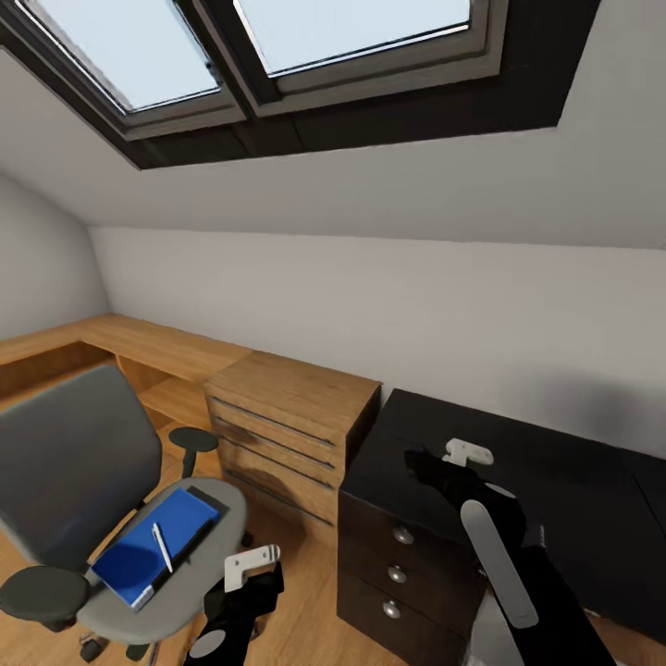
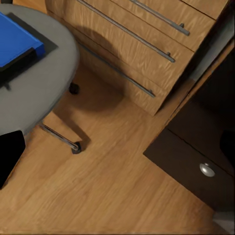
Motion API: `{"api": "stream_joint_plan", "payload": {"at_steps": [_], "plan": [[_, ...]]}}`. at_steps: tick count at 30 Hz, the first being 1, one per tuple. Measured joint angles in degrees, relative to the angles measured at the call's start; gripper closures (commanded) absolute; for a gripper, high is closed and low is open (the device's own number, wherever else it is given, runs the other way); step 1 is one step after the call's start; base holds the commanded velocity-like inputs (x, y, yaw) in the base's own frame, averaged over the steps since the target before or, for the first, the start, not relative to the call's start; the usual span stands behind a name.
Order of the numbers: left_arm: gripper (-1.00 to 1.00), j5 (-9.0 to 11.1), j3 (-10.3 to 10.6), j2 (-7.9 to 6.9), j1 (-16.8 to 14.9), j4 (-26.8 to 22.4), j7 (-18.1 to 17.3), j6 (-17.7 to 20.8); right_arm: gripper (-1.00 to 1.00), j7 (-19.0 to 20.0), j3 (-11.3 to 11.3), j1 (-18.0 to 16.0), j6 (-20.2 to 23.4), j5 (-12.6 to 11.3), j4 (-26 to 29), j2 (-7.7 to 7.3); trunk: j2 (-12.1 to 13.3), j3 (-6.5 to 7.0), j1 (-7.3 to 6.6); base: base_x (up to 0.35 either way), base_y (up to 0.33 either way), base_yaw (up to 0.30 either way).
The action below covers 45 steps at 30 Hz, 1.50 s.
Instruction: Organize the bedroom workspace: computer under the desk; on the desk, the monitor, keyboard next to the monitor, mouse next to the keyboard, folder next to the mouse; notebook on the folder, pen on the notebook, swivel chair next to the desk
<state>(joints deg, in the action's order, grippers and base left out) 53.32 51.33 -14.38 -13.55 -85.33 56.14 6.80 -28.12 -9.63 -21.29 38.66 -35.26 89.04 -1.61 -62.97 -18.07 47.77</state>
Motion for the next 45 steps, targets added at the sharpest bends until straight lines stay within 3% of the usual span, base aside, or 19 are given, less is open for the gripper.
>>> {"api": "stream_joint_plan", "payload": {"at_steps": [6, 7, 9, 18, 32, 38, 45], "plan": [[-1.0, -0.06, 0.92, 0.0, 0.01, -0.01, 0.14, -0.28, 1.0, -0.03, 0.12, -0.01, 0.04, 0.01, -0.07, 0.07, -0.01, 0.0, -0.02, -0.047, -0.026, -0.006], [-1.0, -0.09, 2.89, 0.01, 0.02, -0.1, 0.54, -0.58, 1.0, -0.08, 0.22, 0.0, 0.01, 0.06, 0.0, -0.02, 0.0, 0.0, -0.03, -0.001, -0.001, -0.006], [-1.0, -0.12, 3.12, -0.05, 0.0, -0.16, 0.33, -0.61, 1.0, -0.11, 0.29, 0.01, -0.01, 0.05, 0.03, -0.08, 0.0, 0.02, -0.03, 0.0, 0.0, -0.16], [-1.0, 0.03, 3.05, -0.06, 0.0, 0.08, 0.16, -0.61, 1.0, -0.12, 0.87, 0.0, -0.01, 0.06, -0.04, -0.16, 0.0, 0.21, -0.03, -0.019, -0.014, -0.231], [-1.0, -0.06, 2.81, -0.09, 0.0, 0.21, 0.16, -0.66, 1.0, -0.12, 1.76, 0.0, -0.06, 0.19, -0.13, -0.18, 0.0, 0.3, -0.01, -0.205, -0.105, -0.269], [-1.0, -0.12, 2.73, -0.16, 0.0, 0.18, 0.27, -0.7, 1.0, -0.12, 4.37, 0.0, -0.02, 0.26, -0.22, -0.18, 0.0, 0.3, -0.02, -0.124, -0.005, -0.275], [-1.0, -0.12, 2.71, -0.16, 0.0, 0.18, 0.28, -0.71, 1.0, -0.13, 4.83, 0.0, -0.1, 0.23, -0.23, -0.18, 0.0, 0.3, -0.02, -0.086, 0.0, -0.276]]}}
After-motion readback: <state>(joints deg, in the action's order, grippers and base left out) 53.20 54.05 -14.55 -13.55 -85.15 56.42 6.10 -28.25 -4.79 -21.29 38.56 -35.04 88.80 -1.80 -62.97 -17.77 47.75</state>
